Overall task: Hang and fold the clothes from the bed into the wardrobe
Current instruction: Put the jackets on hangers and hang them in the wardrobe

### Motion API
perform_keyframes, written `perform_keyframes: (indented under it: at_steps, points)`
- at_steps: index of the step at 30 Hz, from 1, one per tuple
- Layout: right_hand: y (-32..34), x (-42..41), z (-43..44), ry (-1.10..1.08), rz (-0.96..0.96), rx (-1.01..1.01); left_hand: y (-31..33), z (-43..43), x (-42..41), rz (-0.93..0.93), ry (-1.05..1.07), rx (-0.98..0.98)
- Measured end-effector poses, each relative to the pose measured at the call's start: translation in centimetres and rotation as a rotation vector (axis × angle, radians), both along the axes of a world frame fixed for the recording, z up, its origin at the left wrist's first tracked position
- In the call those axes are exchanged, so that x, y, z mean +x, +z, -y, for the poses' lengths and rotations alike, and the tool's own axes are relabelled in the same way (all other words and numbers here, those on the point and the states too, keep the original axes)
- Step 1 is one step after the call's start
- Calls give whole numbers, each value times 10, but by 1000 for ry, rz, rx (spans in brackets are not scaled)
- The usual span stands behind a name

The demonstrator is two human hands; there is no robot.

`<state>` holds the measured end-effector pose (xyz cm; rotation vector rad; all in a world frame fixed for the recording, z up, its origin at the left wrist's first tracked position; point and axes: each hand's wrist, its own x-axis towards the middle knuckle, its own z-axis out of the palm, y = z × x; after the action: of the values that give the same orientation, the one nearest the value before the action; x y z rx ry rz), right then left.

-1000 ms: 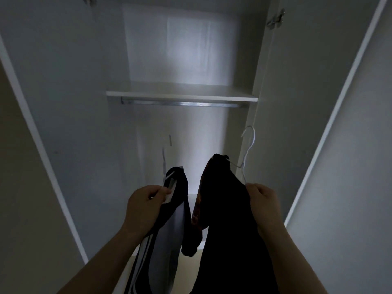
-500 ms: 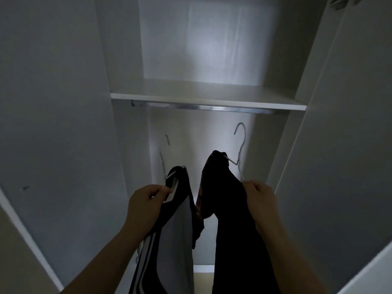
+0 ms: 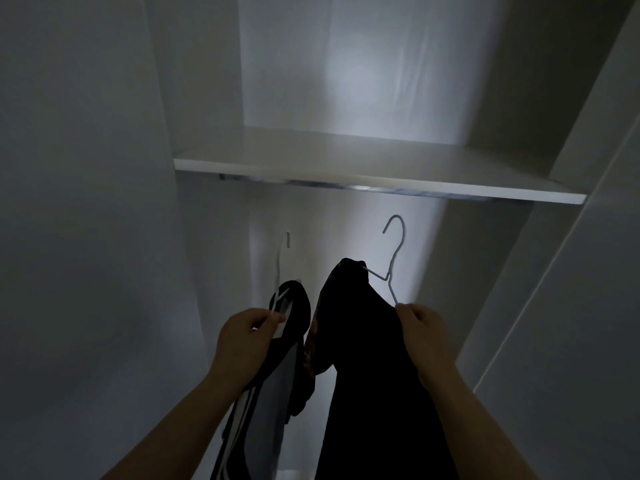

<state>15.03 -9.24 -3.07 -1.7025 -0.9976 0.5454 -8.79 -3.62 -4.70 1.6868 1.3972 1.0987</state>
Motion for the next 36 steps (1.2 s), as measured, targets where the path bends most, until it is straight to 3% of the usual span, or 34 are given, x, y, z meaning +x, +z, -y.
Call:
perform_keyframes:
  at_steps: [16, 26, 36]
  points:
    - [-21, -32, -164, 312, 40, 9, -49, -59, -28, 78, 330, 31]
    - [-48, -56, -218, 310, 24, 52, -62, -157, -41, 88, 319, 12]
    - [-84, -61, -259, 259, -6, 92, -57, -269, -25, 80, 341, 172]
